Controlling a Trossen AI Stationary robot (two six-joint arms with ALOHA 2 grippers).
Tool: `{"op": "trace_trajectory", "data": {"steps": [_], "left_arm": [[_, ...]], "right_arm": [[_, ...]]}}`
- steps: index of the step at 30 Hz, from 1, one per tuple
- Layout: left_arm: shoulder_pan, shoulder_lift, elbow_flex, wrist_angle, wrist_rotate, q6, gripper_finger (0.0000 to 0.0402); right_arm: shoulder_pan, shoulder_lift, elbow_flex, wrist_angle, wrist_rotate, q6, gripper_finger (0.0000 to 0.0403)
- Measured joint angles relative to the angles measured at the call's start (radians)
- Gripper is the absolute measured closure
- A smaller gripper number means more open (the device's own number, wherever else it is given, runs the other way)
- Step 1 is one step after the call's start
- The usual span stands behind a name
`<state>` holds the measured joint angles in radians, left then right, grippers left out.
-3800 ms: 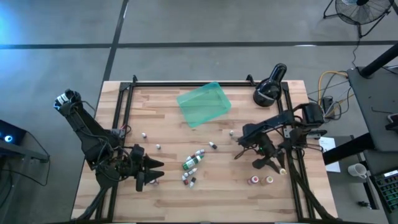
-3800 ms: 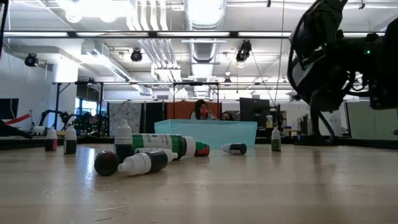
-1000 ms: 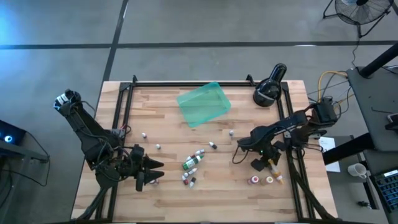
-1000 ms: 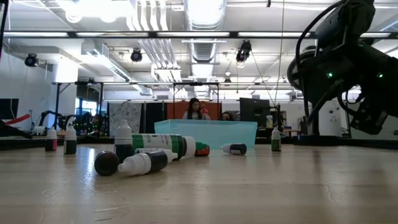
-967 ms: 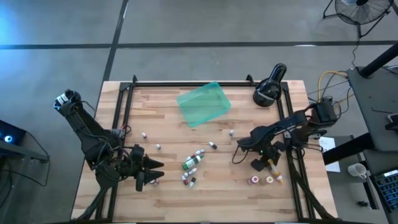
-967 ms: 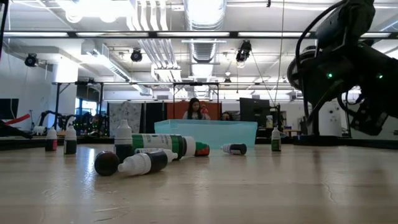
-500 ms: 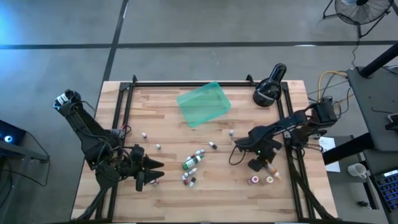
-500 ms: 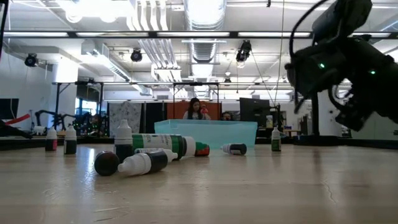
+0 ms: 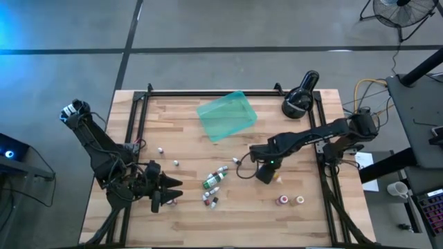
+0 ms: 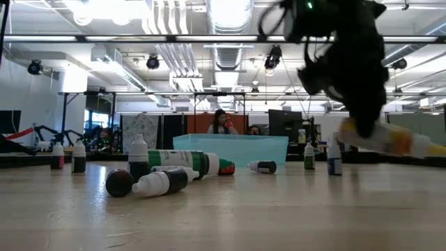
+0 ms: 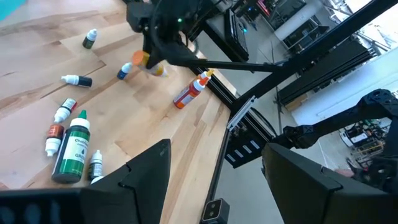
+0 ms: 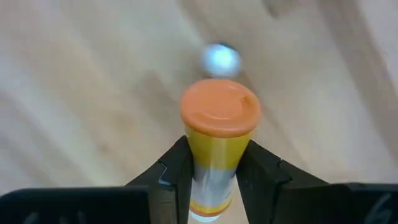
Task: Pick & Place food coloring
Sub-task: Adjust the orange big food coloring bottle
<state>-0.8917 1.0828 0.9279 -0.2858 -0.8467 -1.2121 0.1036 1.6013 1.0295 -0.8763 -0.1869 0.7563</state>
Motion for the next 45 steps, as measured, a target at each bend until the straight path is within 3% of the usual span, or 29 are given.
{"op": "trace_trajectory", "data": {"steps": [5,11,17,24,33,39,42,45], "left_arm": [[0.0,0.0,0.0,0.001,0.0,-0.006,0.0177],[0.0,0.0,0.0,0.001,0.0,-0.02,0.0177],[0.0,0.0,0.0,0.0,0.0,-0.027,0.0177],[0.0,0.0,0.0,0.0,0.0,-0.027,0.0177],[0.0,0.0,0.0,0.0,0.0,-0.027,0.0177],[0.0,0.0,0.0,0.0,0.0,-0.038,0.0177],[0.0,0.0,0.0,-0.001,0.0,-0.04,0.0177],[0.0,0.0,0.0,0.0,0.0,-0.04,0.0177]], "right_arm": [[0.001,0.003,0.071,0.126,-0.111,0.058,0.031],[0.002,-0.002,0.103,0.393,-0.021,0.208,0.031],[0.011,0.024,0.101,0.627,-0.02,0.41,0.031],[0.072,0.132,0.042,0.62,-0.209,0.514,0.031],[0.148,0.264,0.054,0.618,-0.188,0.528,0.0271],[0.149,0.259,0.056,0.614,-0.151,0.505,0.0221],[0.147,0.245,0.068,0.596,-0.15,0.453,0.02],[0.151,0.238,0.093,0.585,-0.15,0.297,0.0188]]}}
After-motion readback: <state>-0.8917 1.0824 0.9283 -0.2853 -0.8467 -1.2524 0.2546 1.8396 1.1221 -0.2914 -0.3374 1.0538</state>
